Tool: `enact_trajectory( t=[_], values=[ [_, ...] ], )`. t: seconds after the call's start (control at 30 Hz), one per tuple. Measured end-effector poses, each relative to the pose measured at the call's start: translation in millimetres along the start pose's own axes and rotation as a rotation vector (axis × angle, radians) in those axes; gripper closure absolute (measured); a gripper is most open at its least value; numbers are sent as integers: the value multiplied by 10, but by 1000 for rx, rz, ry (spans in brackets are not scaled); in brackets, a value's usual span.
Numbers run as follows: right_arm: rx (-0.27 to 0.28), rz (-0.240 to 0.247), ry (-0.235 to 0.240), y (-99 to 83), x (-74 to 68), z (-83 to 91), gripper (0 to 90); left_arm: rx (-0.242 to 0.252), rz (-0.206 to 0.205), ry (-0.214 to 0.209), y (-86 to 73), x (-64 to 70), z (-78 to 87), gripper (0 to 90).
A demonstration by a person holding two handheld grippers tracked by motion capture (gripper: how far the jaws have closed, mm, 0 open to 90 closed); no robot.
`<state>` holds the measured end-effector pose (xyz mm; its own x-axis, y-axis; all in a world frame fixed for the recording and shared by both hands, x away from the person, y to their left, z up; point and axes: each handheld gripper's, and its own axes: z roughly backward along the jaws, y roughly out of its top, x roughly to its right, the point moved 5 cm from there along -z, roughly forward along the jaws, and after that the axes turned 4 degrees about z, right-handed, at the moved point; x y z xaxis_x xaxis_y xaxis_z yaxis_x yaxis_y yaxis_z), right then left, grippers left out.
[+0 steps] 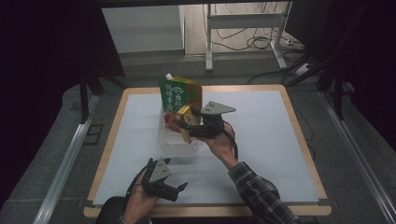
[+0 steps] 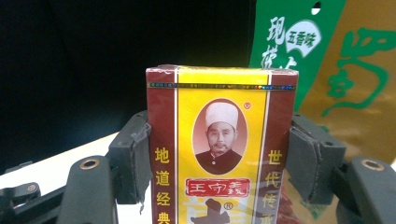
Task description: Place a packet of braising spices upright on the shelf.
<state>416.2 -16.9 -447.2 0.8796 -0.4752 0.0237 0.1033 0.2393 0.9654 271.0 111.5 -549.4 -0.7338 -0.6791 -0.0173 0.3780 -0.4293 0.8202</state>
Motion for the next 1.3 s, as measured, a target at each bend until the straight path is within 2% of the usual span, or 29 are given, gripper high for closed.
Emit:
enact_trajectory(
  t=[0.37,0.73,0.9,0.97,1.1,1.3],
  values=[
    [-1,-17,16,-114,-90,-141,326,-4,-1,-3,-3,2,-4,0],
    [-77,-21,20,-403,-93,-215,329,-16,-5,-4,-13,7,-18,0],
    [-131,-21,8,-521,-98,-216,330,-19,-8,-4,-14,13,-24,0],
    [-131,-27,4,-559,-99,-198,330,-20,-9,-4,-15,14,-25,0],
    [-166,-49,2,-632,-80,-169,331,-19,-6,-7,-13,24,-31,0],
    [-194,-49,-8,-687,-100,-173,332,-25,-11,-6,-15,30,-42,0]
  ],
)
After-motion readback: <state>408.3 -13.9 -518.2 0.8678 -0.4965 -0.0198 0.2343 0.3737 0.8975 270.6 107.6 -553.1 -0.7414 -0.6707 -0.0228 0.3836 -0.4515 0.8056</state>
